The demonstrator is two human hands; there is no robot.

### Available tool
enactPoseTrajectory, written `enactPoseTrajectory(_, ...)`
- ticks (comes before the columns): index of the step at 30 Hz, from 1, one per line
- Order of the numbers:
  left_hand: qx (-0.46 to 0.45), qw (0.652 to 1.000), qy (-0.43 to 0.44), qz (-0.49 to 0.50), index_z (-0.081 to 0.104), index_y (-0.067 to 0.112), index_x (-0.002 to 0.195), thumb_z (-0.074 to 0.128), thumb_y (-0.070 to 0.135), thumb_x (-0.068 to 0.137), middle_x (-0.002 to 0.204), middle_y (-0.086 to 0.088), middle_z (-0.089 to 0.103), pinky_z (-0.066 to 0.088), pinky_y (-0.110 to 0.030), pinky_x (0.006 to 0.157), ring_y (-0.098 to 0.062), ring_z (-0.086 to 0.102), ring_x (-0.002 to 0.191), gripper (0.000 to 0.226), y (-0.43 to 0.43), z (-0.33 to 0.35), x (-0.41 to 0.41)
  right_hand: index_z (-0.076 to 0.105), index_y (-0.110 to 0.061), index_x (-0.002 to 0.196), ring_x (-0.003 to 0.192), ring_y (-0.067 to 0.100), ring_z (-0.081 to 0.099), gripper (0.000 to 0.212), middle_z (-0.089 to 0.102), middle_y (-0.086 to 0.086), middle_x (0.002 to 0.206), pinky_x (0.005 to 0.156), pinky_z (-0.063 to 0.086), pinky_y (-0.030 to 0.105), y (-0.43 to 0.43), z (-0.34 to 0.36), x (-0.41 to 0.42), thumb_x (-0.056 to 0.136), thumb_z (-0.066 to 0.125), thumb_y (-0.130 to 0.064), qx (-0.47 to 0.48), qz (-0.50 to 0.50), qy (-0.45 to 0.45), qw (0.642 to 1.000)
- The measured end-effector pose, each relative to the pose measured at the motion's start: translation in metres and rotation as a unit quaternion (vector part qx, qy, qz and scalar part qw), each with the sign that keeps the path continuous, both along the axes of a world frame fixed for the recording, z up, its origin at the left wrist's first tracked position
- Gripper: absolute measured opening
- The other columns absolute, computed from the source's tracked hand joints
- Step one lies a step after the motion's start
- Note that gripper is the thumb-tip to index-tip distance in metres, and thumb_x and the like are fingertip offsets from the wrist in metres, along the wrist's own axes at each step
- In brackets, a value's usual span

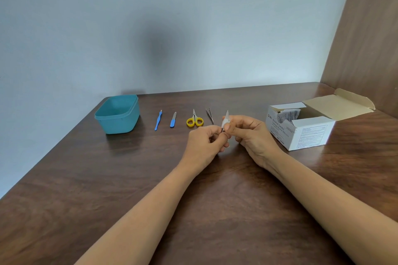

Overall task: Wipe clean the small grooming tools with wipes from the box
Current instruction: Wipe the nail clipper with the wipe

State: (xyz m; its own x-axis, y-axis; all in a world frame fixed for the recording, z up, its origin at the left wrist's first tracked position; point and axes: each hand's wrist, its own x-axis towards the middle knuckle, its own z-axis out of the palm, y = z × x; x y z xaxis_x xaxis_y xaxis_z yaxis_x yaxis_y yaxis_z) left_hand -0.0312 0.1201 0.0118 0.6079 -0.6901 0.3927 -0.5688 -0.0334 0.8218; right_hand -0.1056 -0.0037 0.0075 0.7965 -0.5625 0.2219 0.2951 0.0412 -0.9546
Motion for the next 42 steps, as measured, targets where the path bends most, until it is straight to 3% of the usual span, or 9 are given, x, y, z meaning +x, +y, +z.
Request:
enactPoseTrajectory(7, 0.001, 1.0, -0.002, -0.001, 0.072, 0.012, 0.09, 0.056, 0.02, 0.094, 0.067, 0.005, 0.067, 0.047, -0.008, 0.056, 0.003, 0.06, 0.055, 0.019, -0.0001, 0.0002, -0.0004, 0.072, -0.011, 0.091, 0.066, 0.014, 0.055, 0.018, 0.068, 0.004, 0.073, 0.068, 0.046, 0.022, 0.0032, 0.0009, -0.0002, 0.078, 0.068, 0.002, -0.003, 0.004, -0.043, 0.999)
enactPoseTrajectory(13, 0.001, 1.0, 0.027, -0.005, 0.072, 0.011, 0.087, 0.056, 0.017, 0.094, 0.066, 0.003, 0.068, 0.05, -0.013, 0.058, 0.001, 0.06, 0.053, 0.018, -0.0002, -0.0015, 0.0017, 0.061, -0.009, 0.092, 0.056, 0.01, 0.056, 0.022, 0.067, -0.004, 0.062, 0.063, 0.049, 0.02, 0.0053, 0.0047, -0.0001, 0.079, 0.066, 0.009, -0.056, -0.016, -0.05, 0.997)
enactPoseTrajectory(18, -0.007, 0.998, 0.058, -0.01, 0.07, 0.014, 0.081, 0.057, 0.018, 0.094, 0.068, 0.0, 0.069, 0.051, -0.014, 0.059, 0.0, 0.061, 0.055, 0.019, -0.0001, -0.0024, 0.0034, 0.061, -0.009, 0.091, 0.059, 0.014, 0.06, 0.025, 0.069, 0.0, 0.066, 0.067, 0.051, 0.025, 0.0042, 0.0056, -0.0015, 0.078, 0.067, 0.012, -0.099, -0.015, -0.05, 0.994)
enactPoseTrajectory(23, 0.016, 0.999, 0.027, -0.021, 0.072, 0.008, 0.091, 0.058, 0.016, 0.093, 0.069, 0.002, 0.07, 0.053, -0.015, 0.061, 0.001, 0.061, 0.056, 0.017, 0.0002, -0.0026, 0.0035, 0.056, -0.007, 0.086, 0.054, 0.018, 0.058, 0.029, 0.066, 0.004, 0.061, 0.061, 0.052, 0.027, 0.0023, 0.0047, -0.0004, 0.075, 0.066, 0.017, -0.077, -0.018, -0.047, 0.996)
enactPoseTrajectory(26, 0.013, 0.999, 0.023, -0.019, 0.073, 0.008, 0.093, 0.058, 0.015, 0.093, 0.069, 0.001, 0.07, 0.053, -0.017, 0.062, 0.0, 0.061, 0.057, 0.017, 0.0004, -0.0027, 0.0031, 0.05, -0.009, 0.083, 0.057, 0.024, 0.052, 0.031, 0.059, 0.015, 0.064, 0.061, 0.049, 0.031, 0.0015, 0.0031, 0.0004, 0.076, 0.065, 0.017, -0.089, -0.026, -0.048, 0.995)
enactPoseTrajectory(31, 0.016, 1.0, 0.017, -0.012, 0.074, 0.009, 0.088, 0.059, 0.017, 0.092, 0.065, 0.004, 0.068, 0.052, -0.015, 0.061, 0.002, 0.059, 0.054, 0.017, -0.0011, -0.0005, 0.0024, 0.041, -0.013, 0.075, 0.052, 0.017, 0.052, 0.032, 0.055, 0.017, 0.066, 0.061, 0.045, 0.027, 0.0027, 0.0009, 0.0016, 0.084, 0.063, 0.009, -0.104, -0.036, -0.058, 0.992)
enactPoseTrajectory(38, 0.03, 0.999, 0.006, -0.009, 0.074, 0.007, 0.087, 0.059, 0.016, 0.091, 0.065, 0.004, 0.068, 0.05, -0.013, 0.06, 0.002, 0.058, 0.053, 0.019, -0.0017, -0.0006, 0.0022, 0.036, -0.016, 0.082, 0.069, 0.009, 0.069, 0.04, 0.073, 0.004, 0.067, 0.065, 0.05, 0.018, 0.0005, 0.0039, 0.0002, 0.081, 0.061, 0.015, -0.014, -0.026, -0.07, 0.997)
enactPoseTrajectory(42, 0.031, 0.999, 0.01, -0.014, 0.074, 0.008, 0.088, 0.058, 0.016, 0.092, 0.065, 0.004, 0.068, 0.05, -0.012, 0.06, 0.002, 0.058, 0.055, 0.018, -0.0016, -0.0003, 0.0028, 0.032, -0.019, 0.083, 0.058, 0.006, 0.064, 0.049, 0.071, 0.003, 0.062, 0.062, 0.047, 0.016, 0.0023, 0.0073, -0.001, 0.076, 0.067, 0.013, 0.035, -0.037, -0.079, 0.996)
